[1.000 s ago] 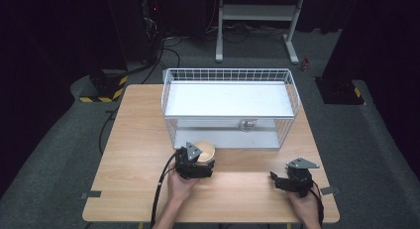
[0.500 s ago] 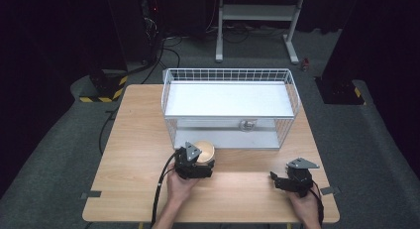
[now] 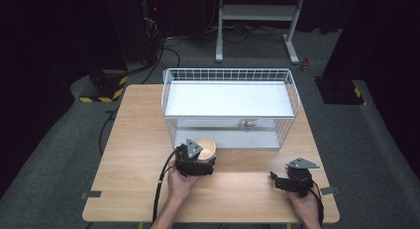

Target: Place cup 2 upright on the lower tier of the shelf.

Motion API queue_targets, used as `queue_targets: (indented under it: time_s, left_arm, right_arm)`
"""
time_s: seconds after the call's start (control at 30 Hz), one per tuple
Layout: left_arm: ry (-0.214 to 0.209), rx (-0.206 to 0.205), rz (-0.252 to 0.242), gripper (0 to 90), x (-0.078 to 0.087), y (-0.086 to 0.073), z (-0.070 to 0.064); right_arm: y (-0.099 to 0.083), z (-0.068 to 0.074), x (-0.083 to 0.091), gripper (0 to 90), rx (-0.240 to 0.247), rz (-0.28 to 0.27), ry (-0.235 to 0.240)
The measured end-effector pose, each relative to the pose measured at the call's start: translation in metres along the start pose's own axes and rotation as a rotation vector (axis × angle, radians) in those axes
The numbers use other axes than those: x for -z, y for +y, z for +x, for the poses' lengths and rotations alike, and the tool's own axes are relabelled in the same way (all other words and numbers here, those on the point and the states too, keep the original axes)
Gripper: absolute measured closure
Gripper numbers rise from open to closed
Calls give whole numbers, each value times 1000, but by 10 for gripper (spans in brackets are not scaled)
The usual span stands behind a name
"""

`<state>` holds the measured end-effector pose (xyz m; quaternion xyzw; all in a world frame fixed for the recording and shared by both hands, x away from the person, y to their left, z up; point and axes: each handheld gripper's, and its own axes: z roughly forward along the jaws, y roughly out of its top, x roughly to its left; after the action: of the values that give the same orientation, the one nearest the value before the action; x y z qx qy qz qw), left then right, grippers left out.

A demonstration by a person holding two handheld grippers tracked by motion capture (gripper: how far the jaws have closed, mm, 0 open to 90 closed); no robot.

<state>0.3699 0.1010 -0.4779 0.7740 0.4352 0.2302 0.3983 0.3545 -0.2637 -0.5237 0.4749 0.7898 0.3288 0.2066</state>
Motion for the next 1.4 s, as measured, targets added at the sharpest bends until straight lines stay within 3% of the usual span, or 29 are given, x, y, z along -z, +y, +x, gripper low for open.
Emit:
queue_targets:
  time_s: [0.47, 0.63, 0.9, 1.0, 1.27, 1.4]
  left_arm:
    - [5, 11, 3, 91, -8, 21, 9]
    - [14, 31, 20, 91, -18, 25, 13]
    - [35, 28, 23, 91, -31, 31, 16]
    - [32, 56, 29, 91, -35, 32, 19]
    - [54, 32, 34, 91, -44, 40, 21]
    - [57, 52, 39, 92, -51, 39, 23]
  right_arm:
    - [0, 0, -1, 208, -1, 0, 0]
    - [0, 0, -1, 207, -1, 0, -1]
    - [1, -1, -1, 207, 3, -1, -1]
    - [1, -1, -1, 208, 3, -1, -1]
    - [1, 0, -1, 207, -2, 1, -1]
    - [1, 0, -1, 207, -2, 1, -1]
